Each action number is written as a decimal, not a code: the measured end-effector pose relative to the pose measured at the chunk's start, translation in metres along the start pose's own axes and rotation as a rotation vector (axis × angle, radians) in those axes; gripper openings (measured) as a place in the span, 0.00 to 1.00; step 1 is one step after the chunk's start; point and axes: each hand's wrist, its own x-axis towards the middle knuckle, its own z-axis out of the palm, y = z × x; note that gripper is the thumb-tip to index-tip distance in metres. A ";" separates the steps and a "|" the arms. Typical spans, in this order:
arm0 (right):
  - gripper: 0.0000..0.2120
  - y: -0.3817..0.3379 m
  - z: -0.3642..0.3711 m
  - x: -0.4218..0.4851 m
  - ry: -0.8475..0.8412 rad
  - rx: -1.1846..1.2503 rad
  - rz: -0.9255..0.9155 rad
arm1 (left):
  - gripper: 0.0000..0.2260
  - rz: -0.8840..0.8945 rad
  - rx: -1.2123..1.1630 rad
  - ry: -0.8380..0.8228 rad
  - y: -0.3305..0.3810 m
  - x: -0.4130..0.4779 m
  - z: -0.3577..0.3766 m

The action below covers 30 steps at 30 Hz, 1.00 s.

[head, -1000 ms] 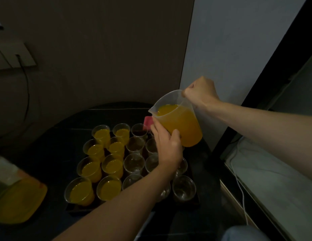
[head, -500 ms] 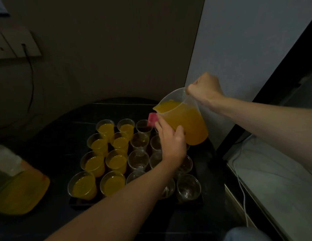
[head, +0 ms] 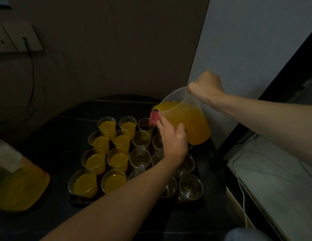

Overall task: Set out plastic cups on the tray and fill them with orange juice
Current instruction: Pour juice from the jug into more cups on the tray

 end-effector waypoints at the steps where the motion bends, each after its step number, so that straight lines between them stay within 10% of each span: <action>1: 0.16 -0.001 0.000 0.000 0.001 -0.002 -0.002 | 0.36 0.002 -0.001 0.001 0.001 -0.001 0.000; 30: 0.17 -0.015 -0.008 -0.001 0.003 -0.028 -0.021 | 0.39 -0.026 -0.063 -0.011 0.010 0.003 -0.004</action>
